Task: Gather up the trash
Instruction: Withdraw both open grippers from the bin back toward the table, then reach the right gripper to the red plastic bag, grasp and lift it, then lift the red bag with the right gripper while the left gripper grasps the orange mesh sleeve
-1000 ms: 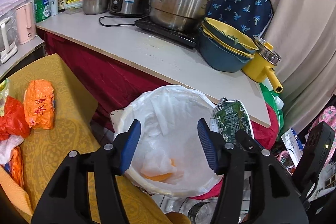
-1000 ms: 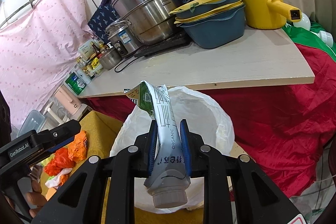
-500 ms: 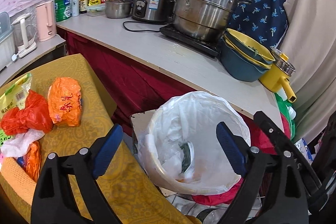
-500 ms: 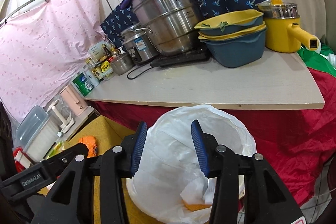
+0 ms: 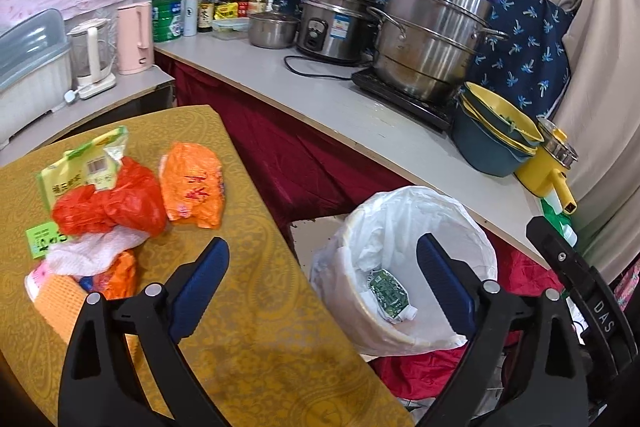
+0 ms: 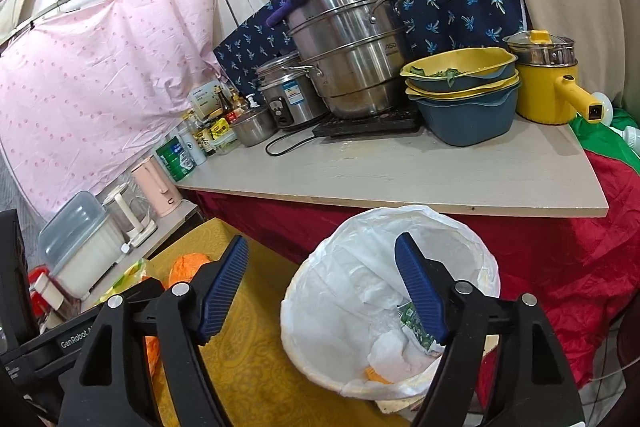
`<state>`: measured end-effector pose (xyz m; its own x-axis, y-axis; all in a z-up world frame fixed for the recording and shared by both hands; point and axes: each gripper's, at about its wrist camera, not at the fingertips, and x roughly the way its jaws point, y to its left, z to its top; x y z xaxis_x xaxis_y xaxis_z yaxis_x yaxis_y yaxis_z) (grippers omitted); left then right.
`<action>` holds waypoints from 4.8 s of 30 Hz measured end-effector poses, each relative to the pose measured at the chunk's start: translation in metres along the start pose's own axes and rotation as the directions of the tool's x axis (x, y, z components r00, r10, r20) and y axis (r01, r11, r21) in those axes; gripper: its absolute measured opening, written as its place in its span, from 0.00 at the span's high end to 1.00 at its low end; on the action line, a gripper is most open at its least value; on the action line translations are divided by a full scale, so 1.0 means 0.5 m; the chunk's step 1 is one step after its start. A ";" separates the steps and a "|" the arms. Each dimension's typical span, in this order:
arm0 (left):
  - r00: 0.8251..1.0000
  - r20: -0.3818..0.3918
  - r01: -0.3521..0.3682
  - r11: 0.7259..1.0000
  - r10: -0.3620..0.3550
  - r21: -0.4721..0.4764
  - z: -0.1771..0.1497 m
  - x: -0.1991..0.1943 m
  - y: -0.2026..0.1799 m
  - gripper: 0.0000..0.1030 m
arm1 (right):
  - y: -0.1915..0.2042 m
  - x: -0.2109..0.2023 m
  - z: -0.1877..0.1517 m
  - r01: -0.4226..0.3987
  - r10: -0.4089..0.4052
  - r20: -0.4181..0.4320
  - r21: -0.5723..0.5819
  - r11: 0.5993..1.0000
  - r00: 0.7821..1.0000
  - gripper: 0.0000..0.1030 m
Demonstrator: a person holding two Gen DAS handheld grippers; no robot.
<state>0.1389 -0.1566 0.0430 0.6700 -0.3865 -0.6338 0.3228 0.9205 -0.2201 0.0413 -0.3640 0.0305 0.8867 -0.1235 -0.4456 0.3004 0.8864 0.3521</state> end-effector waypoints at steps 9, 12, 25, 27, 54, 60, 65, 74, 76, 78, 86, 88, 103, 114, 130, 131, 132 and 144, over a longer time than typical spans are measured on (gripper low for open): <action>0.997 0.030 -0.072 0.996 0.073 -0.045 -0.020 -0.073 0.070 0.10 | 0.065 -0.039 -0.020 -0.033 0.032 -0.005 -0.036 0.999 0.999 0.23; 0.995 0.037 -0.092 0.994 0.094 -0.054 -0.027 -0.093 0.092 0.10 | 0.083 -0.049 -0.026 -0.043 0.042 -0.009 -0.043 0.998 0.999 0.23; 0.984 0.044 -0.169 0.979 0.175 -0.112 -0.061 -0.165 0.201 0.10 | 0.175 -0.075 -0.074 -0.097 0.093 -0.051 -0.093 0.991 0.994 0.23; 0.981 0.037 -0.185 0.976 0.191 -0.119 -0.069 -0.173 0.221 0.10 | 0.189 -0.075 -0.082 -0.104 0.098 -0.058 -0.102 0.989 0.994 0.23; 0.966 -0.056 -0.259 0.927 0.254 -0.272 -0.157 -0.170 0.453 0.10 | 0.396 0.056 -0.209 -0.216 0.164 -0.265 -0.182 0.959 0.950 0.21; 0.962 -0.073 -0.272 0.916 0.263 -0.294 -0.160 -0.157 0.497 0.10 | 0.462 0.118 -0.225 -0.253 0.180 -0.306 -0.217 0.943 0.935 0.19; 0.957 -0.080 -0.289 0.902 0.278 -0.320 -0.162 -0.152 0.541 0.10 | 0.529 0.181 -0.234 -0.297 0.200 -0.344 -0.259 0.919 0.917 0.19; 0.949 -0.107 -0.315 0.879 0.297 -0.358 -0.163 -0.130 0.603 0.10 | 0.623 0.273 -0.257 -0.321 0.188 -0.383 -0.323 0.890 0.905 0.19; 0.947 -0.113 -0.321 0.873 0.300 -0.367 -0.163 -0.124 0.613 0.10 | 0.636 0.296 -0.268 -0.323 0.180 -0.399 -0.329 0.887 0.899 0.19; 0.946 -0.124 -0.324 0.870 0.300 -0.373 -0.166 -0.117 0.625 0.10 | 0.639 0.315 -0.277 -0.318 0.166 -0.417 -0.326 0.890 0.894 0.25; 0.950 -0.140 -0.311 0.868 0.278 -0.388 -0.176 -0.105 0.636 0.10 | 0.614 0.362 -0.296 -0.300 0.126 -0.476 -0.310 0.902 0.870 0.90; 0.953 -0.138 -0.302 0.873 0.269 -0.384 -0.177 -0.107 0.627 0.10 | 0.605 0.360 -0.294 -0.303 0.137 -0.476 -0.293 0.907 0.869 0.93; 0.969 -0.101 -0.247 0.919 0.227 -0.309 -0.172 -0.135 0.508 0.10 | 0.562 0.205 -0.194 -0.340 0.239 -0.333 -0.289 0.895 0.912 0.99; 0.971 -0.129 -0.229 0.931 0.200 -0.284 -0.194 -0.125 0.457 0.10 | 0.494 0.171 -0.213 -0.291 0.182 -0.335 -0.314 0.904 0.924 0.62; 0.950 -0.196 -0.295 0.907 0.244 -0.300 -0.220 -0.084 0.500 0.10 | 0.447 0.292 -0.310 -0.290 0.176 -0.444 -0.204 0.935 0.878 0.48; 0.950 -0.199 -0.294 0.907 0.242 -0.301 -0.221 -0.081 0.500 0.10 | 0.449 0.291 -0.310 -0.296 0.181 -0.445 -0.206 0.933 0.877 0.55; 0.950 -0.202 -0.293 0.908 0.240 -0.300 -0.221 -0.078 0.499 0.10 | 0.451 0.289 -0.309 -0.302 0.185 -0.446 -0.208 0.930 0.876 0.58; 0.958 -0.238 -0.236 0.917 0.162 -0.323 -0.223 -0.032 0.460 0.28 | 0.406 0.198 -0.242 -0.333 0.266 -0.347 -0.150 0.931 0.900 0.77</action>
<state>0.1278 0.0679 -0.0803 0.5345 -0.2071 -0.8194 -0.0776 0.9534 -0.2916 0.1476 -0.1425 -0.0418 0.7556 0.2790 -0.5927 -0.0678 0.9332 0.3528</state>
